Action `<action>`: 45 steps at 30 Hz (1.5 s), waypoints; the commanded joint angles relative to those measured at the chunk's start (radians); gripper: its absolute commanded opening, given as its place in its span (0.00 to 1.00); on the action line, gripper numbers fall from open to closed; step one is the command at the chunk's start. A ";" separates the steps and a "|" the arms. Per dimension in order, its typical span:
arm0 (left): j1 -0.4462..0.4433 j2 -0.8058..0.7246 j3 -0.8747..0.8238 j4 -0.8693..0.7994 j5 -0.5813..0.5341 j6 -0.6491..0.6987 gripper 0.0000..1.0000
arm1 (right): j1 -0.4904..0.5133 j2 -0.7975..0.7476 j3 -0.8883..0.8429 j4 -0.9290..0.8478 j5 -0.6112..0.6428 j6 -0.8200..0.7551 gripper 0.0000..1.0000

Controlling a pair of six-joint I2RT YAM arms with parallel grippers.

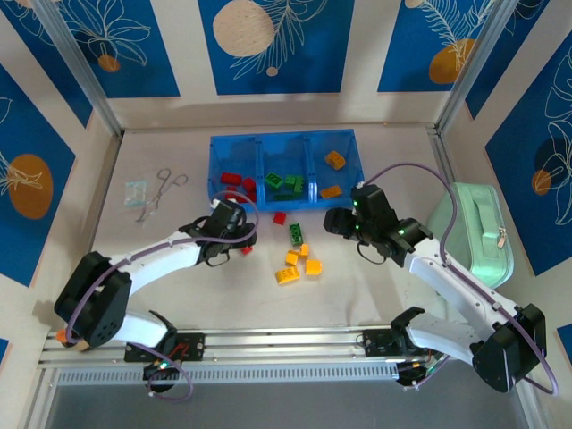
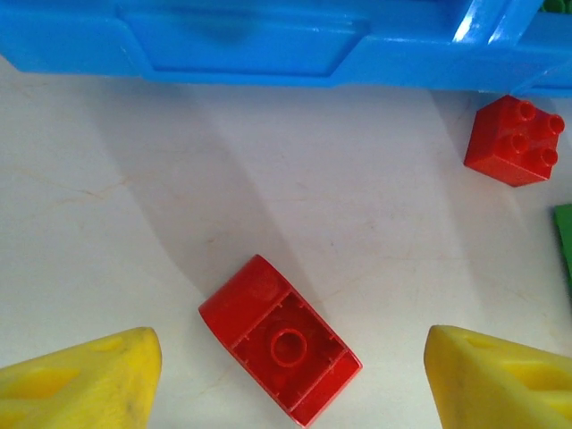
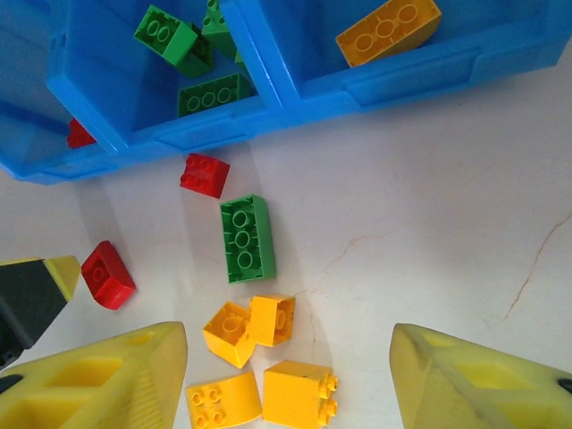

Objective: Sort the legos into containers by color
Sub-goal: Move the lego to the center of the table, then pick up the lego from the center of the table.

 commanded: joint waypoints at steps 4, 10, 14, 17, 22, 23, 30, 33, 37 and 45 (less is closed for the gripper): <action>-0.014 0.061 0.025 -0.033 0.012 -0.051 0.82 | 0.015 -0.045 -0.020 -0.008 0.023 0.019 0.62; -0.013 0.142 0.048 -0.004 0.023 -0.111 0.81 | 0.011 -0.061 -0.036 -0.010 0.030 0.022 0.62; -0.015 0.194 0.058 0.020 0.039 -0.111 0.79 | 0.009 -0.072 -0.053 -0.010 0.034 0.025 0.61; -0.015 0.229 0.080 0.011 0.037 -0.081 0.75 | 0.003 -0.083 -0.071 -0.008 0.035 0.030 0.61; -0.017 0.241 0.102 -0.025 0.033 -0.045 0.61 | -0.008 -0.097 -0.087 -0.012 0.030 0.034 0.61; -0.018 0.237 0.103 -0.026 0.031 -0.036 0.57 | -0.010 -0.100 -0.090 -0.011 0.031 0.035 0.61; -0.019 0.219 0.119 -0.062 0.008 0.002 0.37 | -0.020 -0.106 -0.103 -0.002 0.024 0.041 0.60; -0.019 0.191 0.127 -0.081 -0.019 0.020 0.33 | -0.020 -0.109 -0.104 -0.007 0.024 0.041 0.60; -0.005 0.153 0.164 -0.114 -0.052 0.059 0.32 | -0.021 -0.123 -0.115 -0.011 0.028 0.042 0.60; 0.105 0.175 0.332 -0.135 -0.026 0.128 0.33 | -0.021 -0.145 -0.145 -0.008 0.016 0.058 0.60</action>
